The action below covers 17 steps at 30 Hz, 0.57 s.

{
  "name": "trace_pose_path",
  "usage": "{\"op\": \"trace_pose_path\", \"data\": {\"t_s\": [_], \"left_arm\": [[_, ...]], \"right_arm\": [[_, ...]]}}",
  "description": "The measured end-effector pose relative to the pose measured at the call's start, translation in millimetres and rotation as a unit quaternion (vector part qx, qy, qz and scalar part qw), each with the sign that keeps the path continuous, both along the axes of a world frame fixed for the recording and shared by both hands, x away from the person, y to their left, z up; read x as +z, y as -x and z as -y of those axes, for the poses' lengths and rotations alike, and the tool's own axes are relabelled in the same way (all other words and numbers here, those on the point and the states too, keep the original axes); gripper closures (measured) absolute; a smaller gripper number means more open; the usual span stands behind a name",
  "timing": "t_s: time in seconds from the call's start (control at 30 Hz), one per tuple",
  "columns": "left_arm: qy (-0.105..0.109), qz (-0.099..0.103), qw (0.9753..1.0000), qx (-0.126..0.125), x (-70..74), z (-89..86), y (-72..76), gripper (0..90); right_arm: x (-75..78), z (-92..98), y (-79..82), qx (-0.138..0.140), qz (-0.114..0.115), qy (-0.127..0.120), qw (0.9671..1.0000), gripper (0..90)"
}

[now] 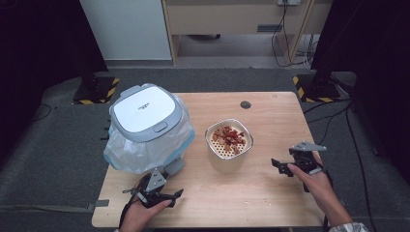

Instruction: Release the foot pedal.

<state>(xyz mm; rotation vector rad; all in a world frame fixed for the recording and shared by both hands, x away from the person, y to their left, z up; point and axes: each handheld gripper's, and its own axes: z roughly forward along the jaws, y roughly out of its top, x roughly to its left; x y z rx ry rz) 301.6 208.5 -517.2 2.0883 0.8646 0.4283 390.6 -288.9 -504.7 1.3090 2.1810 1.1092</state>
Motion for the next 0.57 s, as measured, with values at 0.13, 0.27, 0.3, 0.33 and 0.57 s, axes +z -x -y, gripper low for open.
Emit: {"op": "trace_pose_path", "data": {"t_s": [0.13,0.27,0.3,0.33,0.57], "left_arm": [[-0.02,-0.009,0.9997,-0.013,-2.9,-1.3,-2.5,15.7],[-0.017,-0.014,0.9997,-0.007,-6.6,-3.5,-4.3,15.4],[-0.018,-0.015,0.9997,-0.009,-7.5,-3.5,-4.6,15.4],[-0.02,-0.016,0.9996,-0.009,-8.2,-3.6,-5.1,15.4],[-0.018,-0.008,0.9998,-0.002,-4.9,-6.7,-6.2,15.4]], "right_arm": [[-13.5,0.3,3.3,-0.001,-0.024,0.013,0.9996,7.4],[-25.3,-1.5,3.8,-0.003,-0.048,0.036,0.9982,7.0],[-28.4,-2.0,3.8,-0.003,-0.053,0.043,0.9977,6.5],[-30.4,-3.7,4.8,-0.005,-0.043,0.051,0.9978,6.4],[-34.3,-10.4,4.7,-0.006,-0.028,0.062,0.9977,2.1]]}}
